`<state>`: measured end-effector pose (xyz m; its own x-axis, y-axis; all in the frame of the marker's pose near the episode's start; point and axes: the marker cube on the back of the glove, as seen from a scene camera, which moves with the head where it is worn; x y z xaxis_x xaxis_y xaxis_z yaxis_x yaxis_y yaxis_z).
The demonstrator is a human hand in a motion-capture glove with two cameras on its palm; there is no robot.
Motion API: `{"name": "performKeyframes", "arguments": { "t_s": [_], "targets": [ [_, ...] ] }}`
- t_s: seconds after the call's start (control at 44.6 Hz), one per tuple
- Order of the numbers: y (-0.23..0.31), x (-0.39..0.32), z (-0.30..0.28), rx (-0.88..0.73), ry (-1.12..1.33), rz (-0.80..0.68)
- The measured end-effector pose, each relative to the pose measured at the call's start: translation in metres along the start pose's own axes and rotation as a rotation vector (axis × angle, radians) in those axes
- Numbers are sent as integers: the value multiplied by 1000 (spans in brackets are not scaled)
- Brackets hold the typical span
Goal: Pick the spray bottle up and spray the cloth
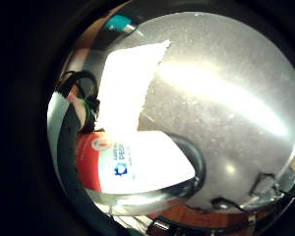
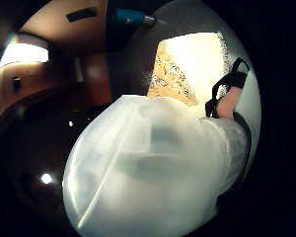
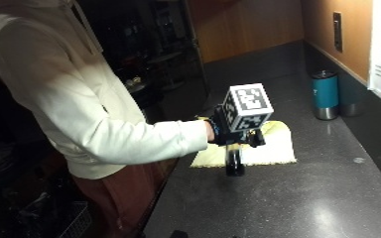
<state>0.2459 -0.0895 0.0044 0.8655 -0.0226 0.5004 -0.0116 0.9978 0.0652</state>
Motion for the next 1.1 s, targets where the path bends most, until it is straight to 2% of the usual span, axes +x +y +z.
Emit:
{"name": "performKeyframes", "arguments": {
  "t_s": [0.247, 0.426, 0.74, 1.098],
  "targets": [
    [-17, -78, 8, -93, 569, 108],
    [-19, -115, 20, -177, 861, 179],
    [-34, -148, 73, -226, 968, 279],
    [-27, -156, 79, -219, 983, 339]
  ]
}}
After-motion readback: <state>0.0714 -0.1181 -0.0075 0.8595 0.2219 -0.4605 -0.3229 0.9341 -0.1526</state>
